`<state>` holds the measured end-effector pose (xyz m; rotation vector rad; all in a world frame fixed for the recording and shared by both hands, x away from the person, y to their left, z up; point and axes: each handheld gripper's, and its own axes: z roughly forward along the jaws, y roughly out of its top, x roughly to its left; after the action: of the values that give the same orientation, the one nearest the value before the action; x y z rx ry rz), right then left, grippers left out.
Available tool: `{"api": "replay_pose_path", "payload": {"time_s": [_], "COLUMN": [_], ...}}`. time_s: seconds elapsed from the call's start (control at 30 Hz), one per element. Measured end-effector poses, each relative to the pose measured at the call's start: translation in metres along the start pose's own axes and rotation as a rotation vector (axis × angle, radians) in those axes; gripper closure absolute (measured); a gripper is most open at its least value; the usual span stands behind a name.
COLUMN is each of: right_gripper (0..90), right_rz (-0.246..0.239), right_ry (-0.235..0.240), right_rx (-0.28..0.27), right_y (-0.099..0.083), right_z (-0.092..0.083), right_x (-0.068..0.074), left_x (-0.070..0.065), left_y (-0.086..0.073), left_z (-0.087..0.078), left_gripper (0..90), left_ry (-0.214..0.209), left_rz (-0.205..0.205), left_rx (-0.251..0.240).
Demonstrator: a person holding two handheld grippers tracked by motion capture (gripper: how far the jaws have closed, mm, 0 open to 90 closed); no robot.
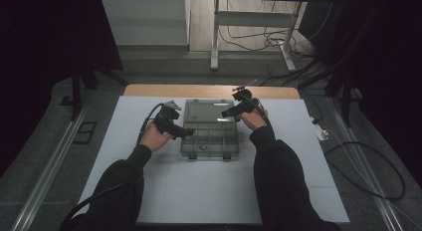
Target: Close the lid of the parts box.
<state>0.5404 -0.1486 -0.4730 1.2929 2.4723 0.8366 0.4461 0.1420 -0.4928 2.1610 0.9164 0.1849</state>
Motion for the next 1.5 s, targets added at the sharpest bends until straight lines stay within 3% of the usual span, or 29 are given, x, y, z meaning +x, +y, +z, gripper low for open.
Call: {"api": "replay_pose_path", "payload": {"time_s": [0.87,1.0,1.23,1.37,1.5], "right_gripper": [0.5,11.3,43.9,58.1,66.3], "right_rz": [0.001,0.019,0.046,0.060,0.069], "right_ry": [-0.042,-0.039,-0.013,-0.024,-0.042], "right_rx": [0.122,0.119,0.122,0.128,0.139], "right_y": [-0.001,0.000,0.002,0.003,0.005], "right_z": [0.030,0.028,0.021,0.020,0.020], "right_x": [-0.014,-0.016,-0.020,-0.021,-0.019], "left_x": [0.006,0.006,0.005,0.005,0.004], "left_y": [-0.009,-0.009,-0.009,-0.009,-0.010], "left_z": [0.000,0.002,0.003,0.003,0.004], "left_gripper": [0.0,0.0,0.0,0.0,0.0], "left_ry": [-0.012,-0.014,-0.010,-0.010,-0.009], "left_rz": [-0.001,0.001,0.006,0.011,0.016], "left_rx": [0.018,0.024,0.033,0.039,0.047]}}
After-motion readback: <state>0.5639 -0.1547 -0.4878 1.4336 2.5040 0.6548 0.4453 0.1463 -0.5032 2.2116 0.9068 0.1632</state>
